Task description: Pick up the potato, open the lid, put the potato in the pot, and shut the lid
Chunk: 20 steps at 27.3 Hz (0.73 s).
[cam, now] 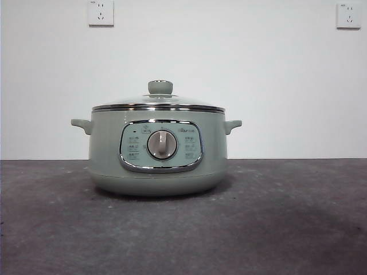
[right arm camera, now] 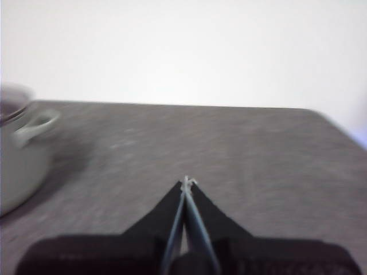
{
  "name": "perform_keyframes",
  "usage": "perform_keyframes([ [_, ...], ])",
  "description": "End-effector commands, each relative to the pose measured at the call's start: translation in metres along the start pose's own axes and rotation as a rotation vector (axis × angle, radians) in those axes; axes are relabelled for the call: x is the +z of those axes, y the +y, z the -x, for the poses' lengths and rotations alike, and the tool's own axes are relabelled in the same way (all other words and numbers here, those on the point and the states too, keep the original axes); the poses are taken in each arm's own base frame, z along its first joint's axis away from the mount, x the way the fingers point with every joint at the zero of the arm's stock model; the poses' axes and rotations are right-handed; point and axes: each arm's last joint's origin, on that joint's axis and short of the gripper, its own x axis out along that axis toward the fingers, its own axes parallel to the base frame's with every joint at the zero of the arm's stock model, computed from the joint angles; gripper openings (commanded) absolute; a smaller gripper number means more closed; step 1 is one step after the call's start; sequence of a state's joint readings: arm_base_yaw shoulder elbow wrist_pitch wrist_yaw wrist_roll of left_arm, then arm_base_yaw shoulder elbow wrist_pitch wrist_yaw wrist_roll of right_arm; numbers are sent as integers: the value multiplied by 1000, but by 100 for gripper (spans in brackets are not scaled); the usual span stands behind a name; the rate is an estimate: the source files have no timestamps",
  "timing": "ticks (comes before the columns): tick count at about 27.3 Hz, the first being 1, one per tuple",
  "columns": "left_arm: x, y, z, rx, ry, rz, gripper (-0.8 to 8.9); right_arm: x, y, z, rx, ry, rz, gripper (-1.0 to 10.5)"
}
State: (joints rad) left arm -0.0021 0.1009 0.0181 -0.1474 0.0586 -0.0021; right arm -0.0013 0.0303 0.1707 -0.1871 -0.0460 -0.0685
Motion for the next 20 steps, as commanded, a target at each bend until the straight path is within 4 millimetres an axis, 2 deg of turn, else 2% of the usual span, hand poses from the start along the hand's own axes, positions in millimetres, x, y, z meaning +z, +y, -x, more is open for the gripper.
perform_keyframes([
  [1,-3,0,-1,-1,4,8,-2,-16,2,-4,25,-4,8,2],
  [8,-3,0,-1,-2,5,8,-2,-44,3,-12,30,62,-1,2],
  [20,-3,0,-1,-2,5,9,-2,-50,-1,-11,-16,129,-47,2],
])
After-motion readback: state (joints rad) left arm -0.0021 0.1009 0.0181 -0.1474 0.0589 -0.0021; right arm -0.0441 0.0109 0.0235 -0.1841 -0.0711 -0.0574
